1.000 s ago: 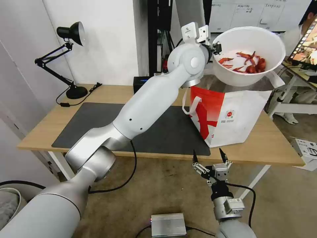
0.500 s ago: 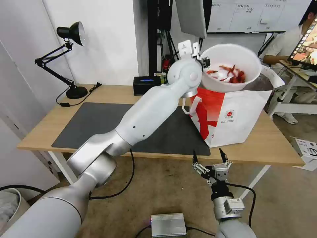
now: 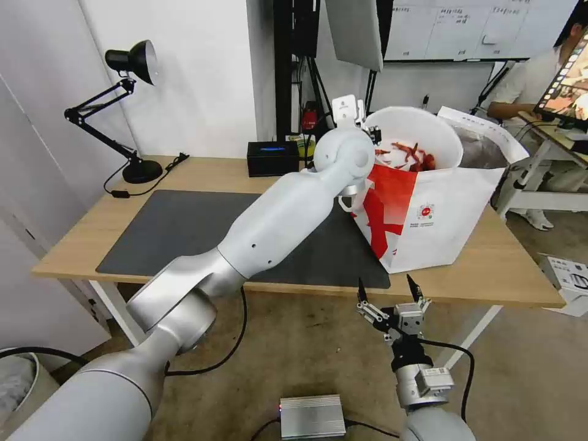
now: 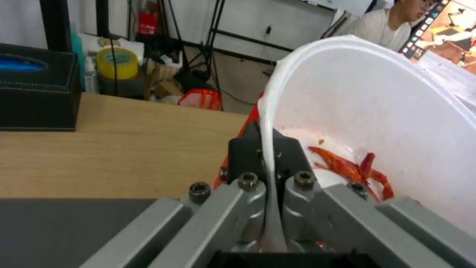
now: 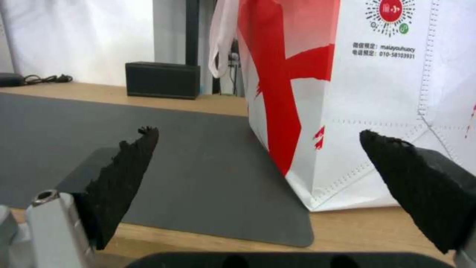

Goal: Pick up the trash from the table and place it into the takeout bag.

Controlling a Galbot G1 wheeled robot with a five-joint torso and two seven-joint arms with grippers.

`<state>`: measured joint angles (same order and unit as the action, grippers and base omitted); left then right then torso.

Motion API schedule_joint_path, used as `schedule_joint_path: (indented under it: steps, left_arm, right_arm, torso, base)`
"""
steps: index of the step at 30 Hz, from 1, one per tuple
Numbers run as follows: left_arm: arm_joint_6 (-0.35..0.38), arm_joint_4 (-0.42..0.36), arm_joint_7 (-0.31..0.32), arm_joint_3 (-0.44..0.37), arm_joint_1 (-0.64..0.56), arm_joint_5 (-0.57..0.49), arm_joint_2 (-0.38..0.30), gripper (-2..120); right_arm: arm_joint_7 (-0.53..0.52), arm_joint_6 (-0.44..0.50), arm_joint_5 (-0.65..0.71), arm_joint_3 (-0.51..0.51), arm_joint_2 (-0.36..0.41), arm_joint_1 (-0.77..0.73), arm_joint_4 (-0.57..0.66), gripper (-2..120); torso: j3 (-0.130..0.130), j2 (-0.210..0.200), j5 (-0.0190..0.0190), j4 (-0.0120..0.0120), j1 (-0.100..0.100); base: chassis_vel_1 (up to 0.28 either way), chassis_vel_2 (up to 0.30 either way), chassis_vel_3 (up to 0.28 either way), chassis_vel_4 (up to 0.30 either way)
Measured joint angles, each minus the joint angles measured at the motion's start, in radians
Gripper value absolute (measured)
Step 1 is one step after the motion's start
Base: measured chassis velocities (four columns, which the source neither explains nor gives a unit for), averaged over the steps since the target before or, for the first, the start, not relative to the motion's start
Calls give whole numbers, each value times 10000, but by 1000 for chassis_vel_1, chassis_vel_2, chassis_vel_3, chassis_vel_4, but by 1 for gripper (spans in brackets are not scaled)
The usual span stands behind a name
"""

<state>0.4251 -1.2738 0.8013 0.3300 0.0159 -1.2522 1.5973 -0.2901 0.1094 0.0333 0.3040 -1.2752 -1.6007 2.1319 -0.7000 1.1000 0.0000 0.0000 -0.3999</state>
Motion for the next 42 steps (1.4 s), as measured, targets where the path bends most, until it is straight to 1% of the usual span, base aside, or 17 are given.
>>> schedule_joint_path:
  steps: [3,9,10,12,13,19,25,27,29,30,31,33,34,37,38,40,42]
  left_arm:
    - [5,-39,0,33,-17,6,0,7]
    - [23,-149,-12,84,-51,0,-1,32]
    - [23,-149,-12,84,-51,0,-1,32]
    - [24,-185,-19,89,-72,-8,-3,44]
    - [24,-185,-19,89,-72,-8,-3,44]
    - [18,-266,-49,91,-94,-51,-5,68]
    - [30,-499,-443,25,-199,23,-20,86]
    - [52,-602,-915,-37,-256,384,-36,97]
    - [51,-611,-1169,-48,-280,593,-40,99]
    - [-2,-623,-1672,-93,-344,918,-44,99]
    - [-2,-623,-1672,-93,-344,918,-44,99]
    - [-279,-633,-2617,-126,-473,1512,-83,100]
    - [-279,-633,-2617,-126,-473,1512,-83,100]
    - [-835,-669,-3880,-72,-746,2926,-446,100]
    - [-835,-669,-3880,-72,-746,2926,-446,100]
    - [-1297,-705,-4519,-59,-920,3561,-738,100]
    - [-1486,-762,-4728,-59,-1005,3751,-899,100]
  right_arm:
    - [0,0,0,0,0,0,0,100]
    - [0,0,0,0,0,0,0,100]
    - [0,0,0,0,0,0,0,100]
    - [0,0,0,0,0,0,0,100]
    - [0,0,0,0,0,0,0,100]
    - [0,0,0,0,0,0,0,100]
    - [0,0,0,-1,0,0,0,100]
    - [0,0,0,0,0,0,0,100]
    - [0,0,0,0,0,0,0,100]
    - [0,-1,0,0,0,0,0,100]
    - [0,-1,0,0,0,0,0,100]
    - [0,-1,0,0,0,0,0,100]
    - [0,-1,0,0,0,0,0,100]
    - [0,0,0,0,0,0,0,100]
    - [0,0,0,0,0,0,0,100]
    - [0,0,0,0,0,0,0,100]
    - [0,-1,0,0,0,0,0,100]
  torso:
    - [0,0,0,0,0]
    - [0,0,0,0,0]
    - [0,0,0,0,0]
    - [0,0,0,0,0]
    - [0,0,0,0,0]
    - [0,0,0,0,0]
    - [0,0,0,0,0]
    - [1,0,0,0,0]
    - [0,-1,0,0,0]
    - [1,-1,0,0,0]
    - [1,-1,0,0,0]
    - [0,0,0,-2,0]
    - [0,0,0,-2,0]
    - [1,0,0,-2,0]
    - [1,0,0,-2,0]
    - [0,-1,-1,0,-1]
    - [0,-1,-1,1,-1]
  base:
    - [0,0,0,0]
    - [0,0,0,0]
    - [0,0,0,0]
    - [0,0,0,0]
    - [0,0,0,0]
    - [0,0,0,0]
    - [0,0,0,0]
    - [0,0,0,0]
    - [0,0,0,0]
    - [0,0,0,0]
    - [0,0,0,0]
    - [0,0,0,0]
    - [0,0,0,0]
    - [0,0,0,0]
    - [0,0,0,0]
    - [0,0,0,0]
    - [0,0,0,0]
